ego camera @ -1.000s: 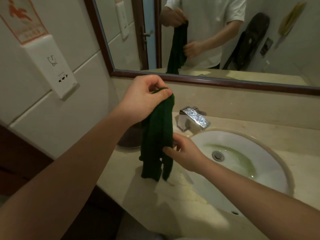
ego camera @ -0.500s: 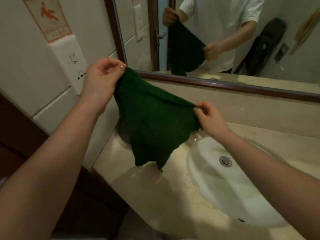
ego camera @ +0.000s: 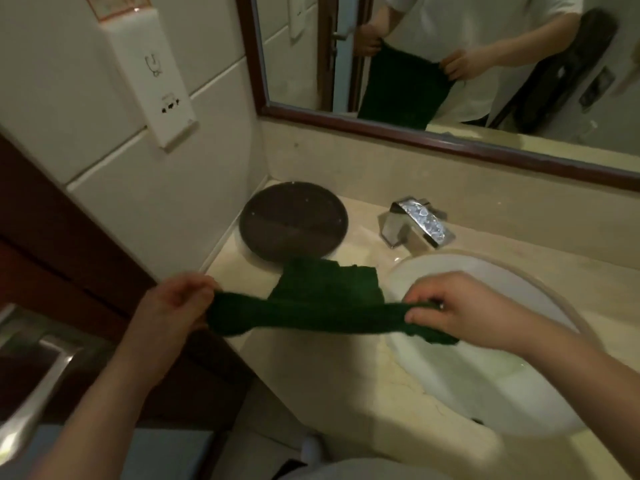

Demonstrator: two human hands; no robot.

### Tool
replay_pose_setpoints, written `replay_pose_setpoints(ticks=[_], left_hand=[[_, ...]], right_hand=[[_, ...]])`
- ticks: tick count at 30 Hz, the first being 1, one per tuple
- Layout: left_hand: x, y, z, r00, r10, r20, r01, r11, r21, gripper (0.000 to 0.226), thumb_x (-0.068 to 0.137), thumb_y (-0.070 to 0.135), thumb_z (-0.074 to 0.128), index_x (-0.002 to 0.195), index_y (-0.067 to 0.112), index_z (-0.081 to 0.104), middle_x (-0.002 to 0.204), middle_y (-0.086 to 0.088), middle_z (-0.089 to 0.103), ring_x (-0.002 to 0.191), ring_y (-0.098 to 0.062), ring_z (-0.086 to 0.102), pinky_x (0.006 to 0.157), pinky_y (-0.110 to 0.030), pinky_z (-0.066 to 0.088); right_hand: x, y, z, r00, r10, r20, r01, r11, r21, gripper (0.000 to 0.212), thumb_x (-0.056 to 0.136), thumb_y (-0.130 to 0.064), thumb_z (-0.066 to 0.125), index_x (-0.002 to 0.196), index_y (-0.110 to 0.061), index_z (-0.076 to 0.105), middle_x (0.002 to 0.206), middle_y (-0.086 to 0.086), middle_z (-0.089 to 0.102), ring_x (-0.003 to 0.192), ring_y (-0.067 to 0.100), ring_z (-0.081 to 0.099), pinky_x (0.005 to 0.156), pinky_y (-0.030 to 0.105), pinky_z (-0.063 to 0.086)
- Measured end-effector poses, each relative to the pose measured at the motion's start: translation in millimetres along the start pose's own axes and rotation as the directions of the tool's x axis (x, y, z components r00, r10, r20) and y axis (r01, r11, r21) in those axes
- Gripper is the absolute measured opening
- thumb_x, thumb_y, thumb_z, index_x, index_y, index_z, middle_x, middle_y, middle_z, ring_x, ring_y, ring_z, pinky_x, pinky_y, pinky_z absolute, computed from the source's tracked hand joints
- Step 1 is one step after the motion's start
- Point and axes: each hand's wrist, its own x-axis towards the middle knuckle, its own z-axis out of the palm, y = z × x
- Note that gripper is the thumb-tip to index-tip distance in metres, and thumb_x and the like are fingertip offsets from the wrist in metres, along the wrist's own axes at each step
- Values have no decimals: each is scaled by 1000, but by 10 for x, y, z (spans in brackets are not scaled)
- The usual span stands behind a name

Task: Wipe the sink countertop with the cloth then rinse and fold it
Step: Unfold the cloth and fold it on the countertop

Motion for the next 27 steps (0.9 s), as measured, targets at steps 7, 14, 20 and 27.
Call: replay_pose_setpoints(ticks=[7, 14, 20, 27], left_hand=[[-182, -626, 31, 948, -319, 16, 319, 944, -79, 29, 98, 7, 46, 81, 19, 65, 71, -2, 64, 65, -15, 63, 53, -28, 53], [663, -812, 505, 944, -329, 10, 326, 940, 100, 14, 98, 27, 51, 102, 20, 62, 102, -5, 65, 95, -21, 63, 72, -37, 54], [749, -1318, 622, 951, -246, -185, 306, 826, 474, 26, 91, 18, 60, 116, 19, 54, 112, 4, 53, 103, -15, 53, 83, -31, 46], [-156, -1673, 411, 933, 4, 360, -280, 637, 718, 30, 74, 43, 74, 93, 23, 62, 94, 5, 55, 88, -9, 51, 72, -25, 46]], right_hand=[[209, 218, 348, 940, 167, 297, -162, 986, -44, 25, 90, -39, 61, 84, -17, 69, 75, 5, 61, 60, 1, 49, 60, 14, 40], [856, 657, 398, 952, 271, 143, -263, 962, -71, 28, 92, -33, 60, 77, -9, 62, 79, 9, 60, 76, 21, 55, 75, 36, 44], [1229, 1046, 830, 922, 381, -70, -387, 916, -107, 13, 88, -27, 64, 94, -16, 66, 91, 3, 68, 88, 23, 63, 79, 34, 51], [397, 822, 1295, 967, 208, 150, -183, 969, -167, 35, 73, -50, 69, 95, -28, 53, 92, -9, 53, 80, 11, 51, 70, 26, 46]])
